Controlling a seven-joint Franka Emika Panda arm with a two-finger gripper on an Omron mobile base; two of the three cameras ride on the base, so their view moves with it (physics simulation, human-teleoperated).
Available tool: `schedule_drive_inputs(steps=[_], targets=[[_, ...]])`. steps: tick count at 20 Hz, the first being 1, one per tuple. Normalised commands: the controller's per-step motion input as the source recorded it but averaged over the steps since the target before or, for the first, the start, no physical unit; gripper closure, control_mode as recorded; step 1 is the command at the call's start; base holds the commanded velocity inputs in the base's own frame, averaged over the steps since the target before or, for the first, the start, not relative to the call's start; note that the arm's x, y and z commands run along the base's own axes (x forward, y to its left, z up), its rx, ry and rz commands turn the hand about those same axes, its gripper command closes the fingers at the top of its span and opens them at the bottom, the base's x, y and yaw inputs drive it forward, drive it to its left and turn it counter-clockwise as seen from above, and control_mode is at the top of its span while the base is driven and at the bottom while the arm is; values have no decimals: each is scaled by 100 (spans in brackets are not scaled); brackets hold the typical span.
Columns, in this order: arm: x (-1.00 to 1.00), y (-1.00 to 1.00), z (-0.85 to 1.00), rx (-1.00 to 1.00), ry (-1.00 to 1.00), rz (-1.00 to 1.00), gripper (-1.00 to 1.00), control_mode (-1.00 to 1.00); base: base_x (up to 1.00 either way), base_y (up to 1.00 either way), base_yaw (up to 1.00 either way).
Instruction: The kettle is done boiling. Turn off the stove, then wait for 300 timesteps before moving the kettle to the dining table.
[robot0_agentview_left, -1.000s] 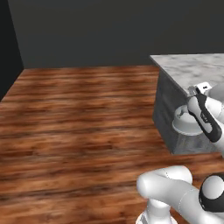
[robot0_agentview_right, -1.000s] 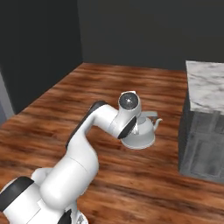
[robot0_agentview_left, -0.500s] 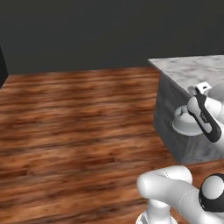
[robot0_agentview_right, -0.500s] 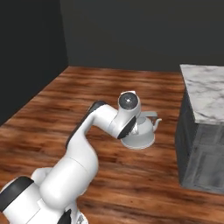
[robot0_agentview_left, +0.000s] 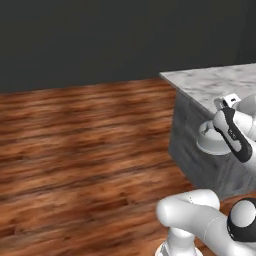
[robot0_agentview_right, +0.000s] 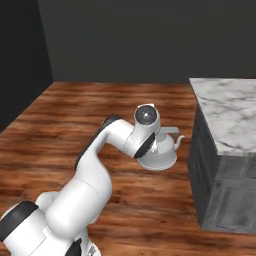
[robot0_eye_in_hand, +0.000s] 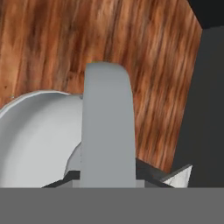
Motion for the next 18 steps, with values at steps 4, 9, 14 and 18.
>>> schedule_drive_inputs(steps=[4,9,14,18], targets=[[0,0,0,0,0,0,100,100,72,35,-26],[0,0,0,0,0,0,100,100,73,39,-27],[0,0,0,0,0,0,100,100,72,45,-28],[0,0,0,0,0,0,100,100,73,50,-28]])
